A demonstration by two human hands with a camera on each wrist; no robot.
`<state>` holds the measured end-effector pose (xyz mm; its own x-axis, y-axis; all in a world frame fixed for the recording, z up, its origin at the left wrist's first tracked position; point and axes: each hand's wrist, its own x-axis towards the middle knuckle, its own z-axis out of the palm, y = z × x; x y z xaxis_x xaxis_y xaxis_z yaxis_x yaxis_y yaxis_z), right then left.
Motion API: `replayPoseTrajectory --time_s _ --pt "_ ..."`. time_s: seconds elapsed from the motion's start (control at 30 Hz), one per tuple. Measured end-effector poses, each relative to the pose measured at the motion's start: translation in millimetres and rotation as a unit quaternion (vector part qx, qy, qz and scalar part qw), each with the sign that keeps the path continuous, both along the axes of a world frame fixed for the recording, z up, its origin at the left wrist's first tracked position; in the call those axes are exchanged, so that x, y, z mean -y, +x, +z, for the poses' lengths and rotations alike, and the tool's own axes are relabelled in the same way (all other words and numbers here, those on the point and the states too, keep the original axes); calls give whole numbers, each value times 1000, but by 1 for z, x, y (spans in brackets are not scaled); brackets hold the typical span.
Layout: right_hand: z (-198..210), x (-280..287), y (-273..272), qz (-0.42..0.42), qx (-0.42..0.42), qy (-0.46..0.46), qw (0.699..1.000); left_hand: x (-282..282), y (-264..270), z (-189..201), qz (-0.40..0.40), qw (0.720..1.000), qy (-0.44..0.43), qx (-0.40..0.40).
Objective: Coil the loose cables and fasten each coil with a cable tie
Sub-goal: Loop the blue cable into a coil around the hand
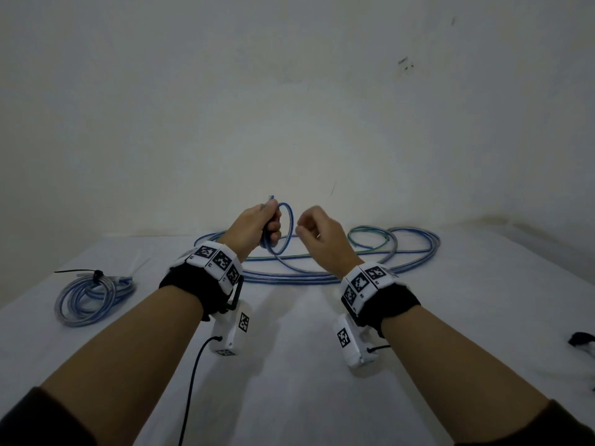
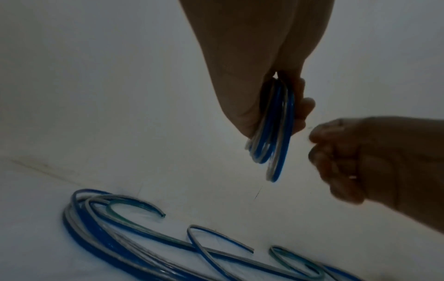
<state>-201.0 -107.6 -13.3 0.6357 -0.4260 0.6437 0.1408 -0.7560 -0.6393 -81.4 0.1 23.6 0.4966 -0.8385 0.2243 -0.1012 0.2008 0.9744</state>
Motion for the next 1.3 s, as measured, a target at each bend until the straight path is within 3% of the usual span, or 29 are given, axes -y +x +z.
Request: replayPoseTrajectory --time_s 0.07,0.17,0.3,0.47,0.57,0.67,0.83,1.1,1.3 --pt "7 6 0 -16 49 -48 998 1 -4 0 -18 999 29 36" --pt "18 7 1 34 14 -86 996 2 -12 0 -33 995 59 72" --pt "20 7 -2 72 -24 -26 997 5 -20 0 -19 991 84 105" --pt "16 10 -10 79 14 42 996 11 -29 0 7 993 79 92" --pt "18 15 -16 43 30 66 996 18 -38 2 -22 998 46 27" --pt "22 23 -30 39 36 108 993 29 -44 -1 -60 996 35 54" --pt "22 38 -65 16 20 112 993 53 -68 1 -51 994 50 79" --pt "22 70 -149 -163 46 131 977 105 -141 -5 -151 986 67 16" --pt "19 90 -213 -193 15 175 965 137 -202 -13 -198 978 61 2"
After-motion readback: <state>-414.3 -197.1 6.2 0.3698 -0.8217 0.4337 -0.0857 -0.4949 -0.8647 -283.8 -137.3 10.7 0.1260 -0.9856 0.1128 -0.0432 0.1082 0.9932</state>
